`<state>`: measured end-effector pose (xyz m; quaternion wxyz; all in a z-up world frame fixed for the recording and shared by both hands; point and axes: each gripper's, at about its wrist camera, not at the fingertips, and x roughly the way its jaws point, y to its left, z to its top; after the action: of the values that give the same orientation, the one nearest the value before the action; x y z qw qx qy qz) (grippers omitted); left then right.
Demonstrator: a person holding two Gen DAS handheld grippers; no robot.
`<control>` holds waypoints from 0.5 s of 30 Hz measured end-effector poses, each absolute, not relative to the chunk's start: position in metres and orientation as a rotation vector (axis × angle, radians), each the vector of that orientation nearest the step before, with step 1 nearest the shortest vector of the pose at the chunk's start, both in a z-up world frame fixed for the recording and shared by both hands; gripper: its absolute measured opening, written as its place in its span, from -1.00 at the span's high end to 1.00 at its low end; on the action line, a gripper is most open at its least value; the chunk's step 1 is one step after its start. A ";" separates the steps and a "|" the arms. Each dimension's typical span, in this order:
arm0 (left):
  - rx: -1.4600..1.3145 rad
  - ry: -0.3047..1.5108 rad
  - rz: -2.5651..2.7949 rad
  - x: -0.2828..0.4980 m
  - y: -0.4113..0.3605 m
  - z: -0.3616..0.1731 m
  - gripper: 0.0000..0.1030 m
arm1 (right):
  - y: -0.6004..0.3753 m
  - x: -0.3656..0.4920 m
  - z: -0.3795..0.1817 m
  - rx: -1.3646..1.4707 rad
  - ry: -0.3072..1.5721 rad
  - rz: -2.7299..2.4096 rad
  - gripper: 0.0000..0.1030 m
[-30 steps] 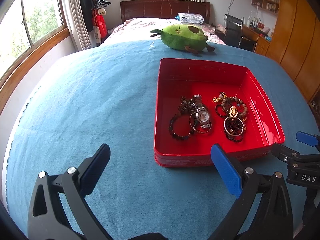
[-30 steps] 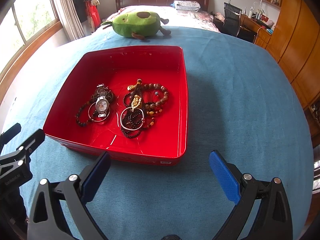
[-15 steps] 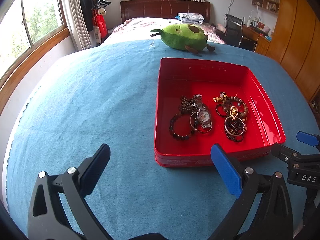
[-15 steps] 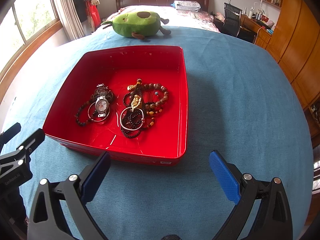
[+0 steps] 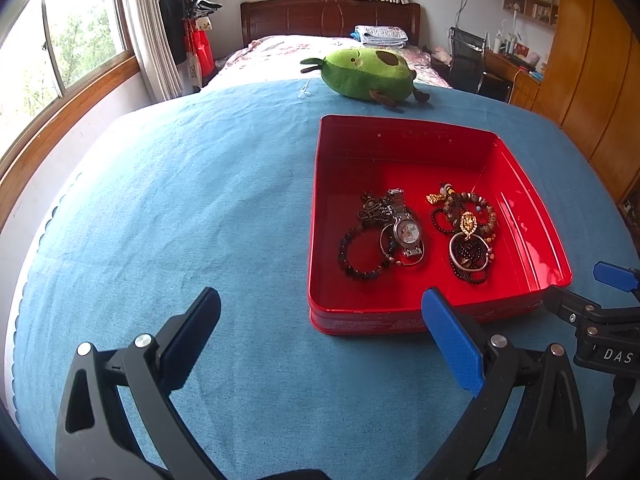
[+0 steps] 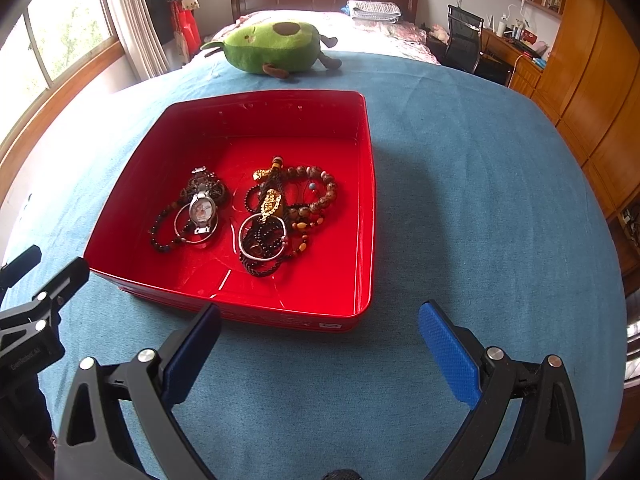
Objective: Organize jewelry
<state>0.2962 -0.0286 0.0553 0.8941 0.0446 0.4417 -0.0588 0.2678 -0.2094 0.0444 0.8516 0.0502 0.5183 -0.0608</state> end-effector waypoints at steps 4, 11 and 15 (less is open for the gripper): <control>0.090 0.906 -0.130 0.295 -0.029 0.056 -0.94 | -0.210 0.268 0.044 0.106 1.094 -0.127 -0.92; 0.097 0.913 -0.130 0.297 -0.030 0.055 -0.94 | -0.210 0.269 0.043 0.106 1.094 -0.128 -0.92; 0.095 0.916 -0.127 0.297 -0.030 0.054 -0.94 | -0.210 0.269 0.043 0.106 1.094 -0.128 -0.92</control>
<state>0.2972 -0.0298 0.0538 0.8940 0.0458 0.4415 -0.0612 0.2687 -0.2104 0.0431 0.8509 0.0503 0.5193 -0.0607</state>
